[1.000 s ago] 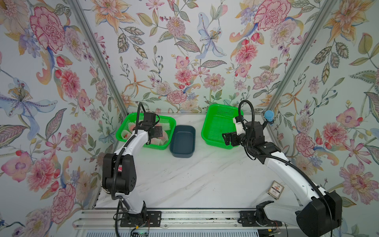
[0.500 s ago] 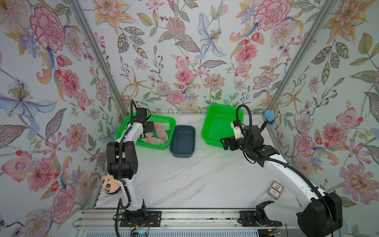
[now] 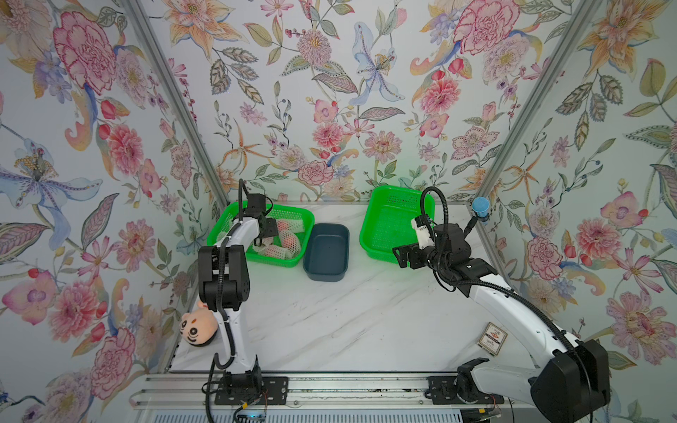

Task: Remove foam nets from apples
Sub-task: Pick up the apple from the basket.

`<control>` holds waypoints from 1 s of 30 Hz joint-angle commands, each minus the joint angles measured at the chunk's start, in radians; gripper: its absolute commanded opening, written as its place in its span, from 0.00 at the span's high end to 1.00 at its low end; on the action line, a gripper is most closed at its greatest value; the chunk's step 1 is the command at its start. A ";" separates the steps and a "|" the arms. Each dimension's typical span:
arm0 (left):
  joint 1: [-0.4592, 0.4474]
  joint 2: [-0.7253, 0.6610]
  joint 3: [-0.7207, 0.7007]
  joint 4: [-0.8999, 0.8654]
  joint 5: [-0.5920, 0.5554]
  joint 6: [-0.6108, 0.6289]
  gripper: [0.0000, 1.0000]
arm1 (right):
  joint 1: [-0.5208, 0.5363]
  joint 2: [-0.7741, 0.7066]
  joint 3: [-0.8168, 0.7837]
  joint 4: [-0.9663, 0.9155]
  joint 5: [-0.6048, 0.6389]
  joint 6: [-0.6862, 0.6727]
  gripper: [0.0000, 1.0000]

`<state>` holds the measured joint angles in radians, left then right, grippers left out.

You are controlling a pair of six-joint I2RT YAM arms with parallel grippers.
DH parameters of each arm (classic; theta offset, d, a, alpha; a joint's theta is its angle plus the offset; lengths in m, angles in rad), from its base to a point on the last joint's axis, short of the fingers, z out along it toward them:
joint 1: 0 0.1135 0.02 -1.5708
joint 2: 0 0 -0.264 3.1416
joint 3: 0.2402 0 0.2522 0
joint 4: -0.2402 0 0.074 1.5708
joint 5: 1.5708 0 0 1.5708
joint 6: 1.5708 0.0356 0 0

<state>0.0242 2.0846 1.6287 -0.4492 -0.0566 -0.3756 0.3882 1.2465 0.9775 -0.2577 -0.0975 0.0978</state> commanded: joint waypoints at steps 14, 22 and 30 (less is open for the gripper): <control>-0.032 0.065 -0.080 0.175 -0.009 -0.017 0.32 | 0.008 0.017 -0.002 0.015 -0.016 -0.011 0.01; -0.032 0.012 -0.082 0.157 -0.073 -0.009 0.48 | 0.007 0.019 0.000 0.018 -0.012 -0.013 0.01; -0.032 -0.070 -0.076 0.124 -0.096 0.017 0.52 | 0.008 0.034 0.015 0.027 -0.025 -0.012 0.01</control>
<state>-0.0013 2.0872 1.5509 -0.3004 -0.1196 -0.3801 0.3916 1.2716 0.9779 -0.2481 -0.1017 0.0975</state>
